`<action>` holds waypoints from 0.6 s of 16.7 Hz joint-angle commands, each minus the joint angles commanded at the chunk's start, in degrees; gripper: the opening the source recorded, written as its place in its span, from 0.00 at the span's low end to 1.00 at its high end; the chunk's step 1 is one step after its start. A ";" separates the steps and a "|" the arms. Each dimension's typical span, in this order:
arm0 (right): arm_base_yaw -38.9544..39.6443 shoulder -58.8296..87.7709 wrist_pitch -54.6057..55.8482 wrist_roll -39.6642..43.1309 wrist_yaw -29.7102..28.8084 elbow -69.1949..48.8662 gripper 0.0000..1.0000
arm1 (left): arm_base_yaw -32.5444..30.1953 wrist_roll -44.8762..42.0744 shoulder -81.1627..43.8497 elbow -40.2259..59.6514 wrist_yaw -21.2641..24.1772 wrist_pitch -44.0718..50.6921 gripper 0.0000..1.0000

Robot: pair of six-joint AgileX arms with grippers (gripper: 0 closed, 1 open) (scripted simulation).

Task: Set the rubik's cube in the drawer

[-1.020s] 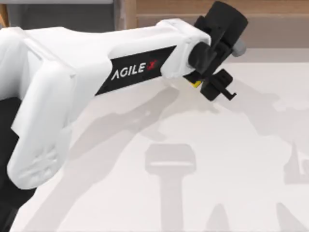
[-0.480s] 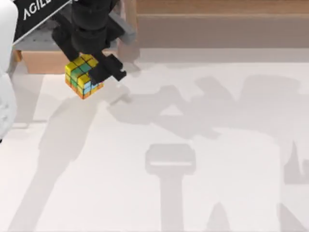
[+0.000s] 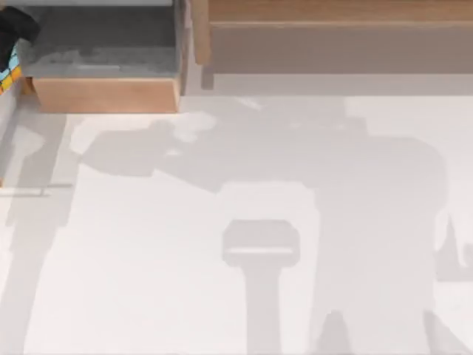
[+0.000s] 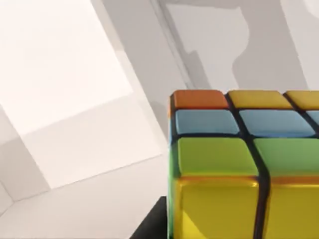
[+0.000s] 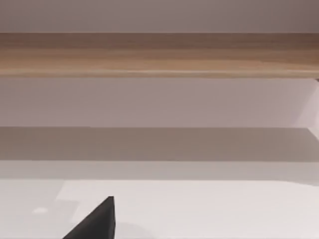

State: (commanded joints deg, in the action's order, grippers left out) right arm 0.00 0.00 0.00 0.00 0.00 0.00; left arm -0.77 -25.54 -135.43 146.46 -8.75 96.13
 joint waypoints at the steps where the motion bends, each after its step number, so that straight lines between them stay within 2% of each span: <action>1: 0.00 0.00 0.00 0.00 0.00 0.00 1.00 | 2.79 0.10 -1.07 2.72 0.58 0.26 0.00; 6: 0.00 0.00 0.00 0.00 0.00 0.00 1.00 | 14.55 2.18 -10.12 11.33 4.05 -0.64 0.00; 10: 0.00 0.00 0.00 0.00 0.00 0.00 1.00 | 18.88 4.30 -18.40 13.38 7.25 -2.21 0.00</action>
State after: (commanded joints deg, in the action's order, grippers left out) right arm 0.00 0.00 0.00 0.00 0.00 0.00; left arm 18.12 -21.24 -153.83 159.84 -1.50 93.92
